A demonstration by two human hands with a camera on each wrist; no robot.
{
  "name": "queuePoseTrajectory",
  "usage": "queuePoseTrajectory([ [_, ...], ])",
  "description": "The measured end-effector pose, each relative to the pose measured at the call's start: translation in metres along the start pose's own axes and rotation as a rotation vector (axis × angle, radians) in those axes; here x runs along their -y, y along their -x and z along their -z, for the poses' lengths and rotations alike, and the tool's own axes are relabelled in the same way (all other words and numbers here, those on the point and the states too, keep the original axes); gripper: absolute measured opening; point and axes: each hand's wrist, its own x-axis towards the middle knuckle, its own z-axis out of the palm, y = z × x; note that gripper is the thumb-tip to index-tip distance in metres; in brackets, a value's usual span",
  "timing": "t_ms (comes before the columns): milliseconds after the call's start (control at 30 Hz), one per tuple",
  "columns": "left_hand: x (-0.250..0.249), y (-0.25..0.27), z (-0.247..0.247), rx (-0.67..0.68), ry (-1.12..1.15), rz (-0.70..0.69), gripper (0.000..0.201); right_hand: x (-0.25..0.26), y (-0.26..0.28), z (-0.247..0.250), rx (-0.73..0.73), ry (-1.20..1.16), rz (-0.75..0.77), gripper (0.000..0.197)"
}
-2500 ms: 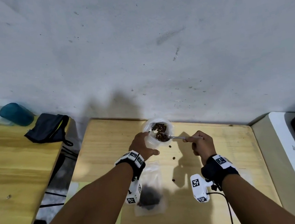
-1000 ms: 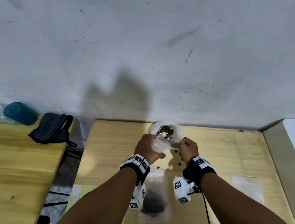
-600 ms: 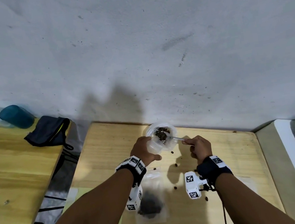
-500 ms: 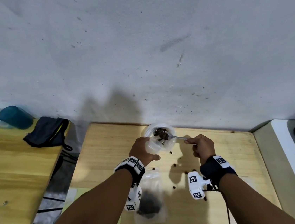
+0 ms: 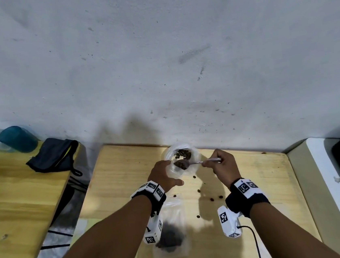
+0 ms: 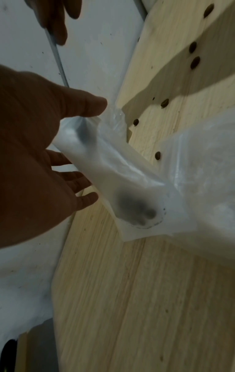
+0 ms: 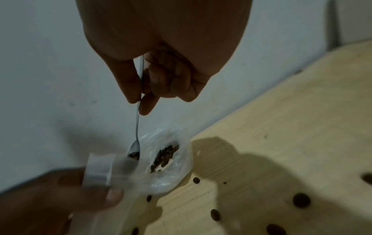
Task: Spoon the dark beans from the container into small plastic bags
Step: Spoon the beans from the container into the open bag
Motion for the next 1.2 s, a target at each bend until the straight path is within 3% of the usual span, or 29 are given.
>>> queuePoseTrajectory([
  [200,0.0,-0.001,0.0,-0.019,0.062,0.025,0.093,-0.003,0.001,-0.014,0.105,0.289,0.176,0.035],
  [333,-0.001,-0.001,0.002,-0.014,0.06,0.025,0.092,0.001,0.001,-0.015,0.016,0.267,0.161,0.032],
  [433,-0.001,-0.002,0.003,0.002,0.057,0.03,0.092,0.002,-0.005,-0.008,-0.163,0.07,0.074,0.025],
  [533,-0.001,-0.003,0.003,0.011,0.047,0.033,0.093,-0.003,-0.014,0.0,-0.342,-0.13,-0.113,0.015],
  [633,0.0,-0.005,0.002,0.01,0.049,0.033,0.094,-0.007,-0.02,0.002,-0.41,-0.166,-0.304,0.01],
  [800,0.002,-0.009,0.001,-0.001,0.06,0.04,0.094,-0.013,-0.018,-0.011,-0.243,-0.168,-0.433,0.02],
  [900,0.002,-0.01,0.001,0.006,0.06,0.036,0.096,-0.016,-0.014,-0.017,-0.085,-0.035,-0.475,0.007],
  [967,0.002,-0.009,0.002,0.015,0.046,0.027,0.098,-0.018,-0.012,-0.018,-0.046,0.123,-0.476,0.025],
  [1067,0.004,-0.006,0.002,0.015,0.034,0.009,0.102,-0.015,-0.005,-0.015,-0.081,0.34,-0.323,0.041],
  [1133,0.005,-0.002,0.002,-0.012,0.041,-0.011,0.101,-0.009,0.0,-0.016,-0.074,0.308,-0.185,0.03],
  [1200,0.005,0.006,0.002,-0.068,0.048,-0.042,0.099,0.004,0.006,-0.019,0.047,0.217,-0.095,0.024],
])
